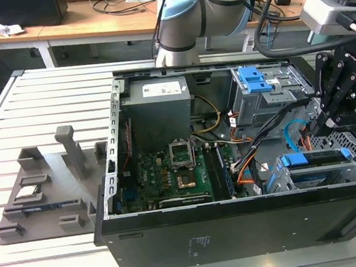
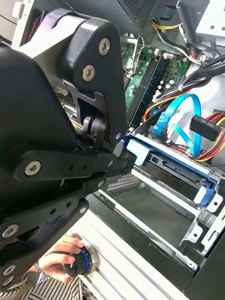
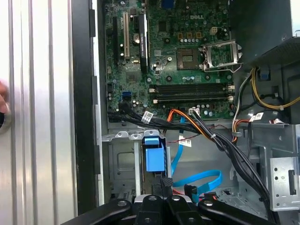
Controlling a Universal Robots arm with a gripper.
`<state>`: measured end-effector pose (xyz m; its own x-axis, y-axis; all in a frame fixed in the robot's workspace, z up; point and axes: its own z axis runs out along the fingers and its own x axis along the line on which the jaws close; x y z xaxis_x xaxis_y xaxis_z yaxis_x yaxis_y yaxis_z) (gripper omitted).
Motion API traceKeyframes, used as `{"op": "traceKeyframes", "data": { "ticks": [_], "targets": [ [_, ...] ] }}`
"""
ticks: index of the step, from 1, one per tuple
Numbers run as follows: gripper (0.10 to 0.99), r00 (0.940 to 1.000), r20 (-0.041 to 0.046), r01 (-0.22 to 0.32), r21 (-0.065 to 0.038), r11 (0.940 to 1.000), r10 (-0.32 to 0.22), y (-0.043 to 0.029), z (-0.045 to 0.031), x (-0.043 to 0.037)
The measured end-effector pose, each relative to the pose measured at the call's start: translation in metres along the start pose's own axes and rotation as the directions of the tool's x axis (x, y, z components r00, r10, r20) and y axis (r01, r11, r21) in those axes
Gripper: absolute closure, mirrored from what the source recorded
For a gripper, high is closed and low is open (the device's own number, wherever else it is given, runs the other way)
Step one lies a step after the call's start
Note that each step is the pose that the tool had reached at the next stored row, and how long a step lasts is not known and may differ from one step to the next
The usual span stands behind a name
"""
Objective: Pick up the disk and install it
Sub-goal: 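Insert the disk into the insertion slot, then insert the first disk wire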
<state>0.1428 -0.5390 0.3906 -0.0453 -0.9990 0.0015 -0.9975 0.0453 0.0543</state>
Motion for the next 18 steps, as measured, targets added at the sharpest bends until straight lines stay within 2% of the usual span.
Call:
{"op": "traceKeyframes", "data": {
  "ticks": [3, 4, 15, 18],
  "targets": [
    [0.980, 1.0000, -0.0031, 0.000, -0.001, 1.0000, 0.000, -0.0131, -0.0002, -0.0020],
    [0.980, 1.0000, -0.0032, 0.000, -0.001, 1.0000, 0.000, -0.0143, -0.0002, -0.0021],
    [0.980, 1.0000, -0.0046, 0.000, -0.001, 1.0000, 0.000, -0.0152, -0.0003, -0.0024],
    [0.980, 1.0000, -0.0051, 0.000, -0.001, 1.0000, 0.000, -0.0162, -0.0004, -0.0070]
  ]
}}
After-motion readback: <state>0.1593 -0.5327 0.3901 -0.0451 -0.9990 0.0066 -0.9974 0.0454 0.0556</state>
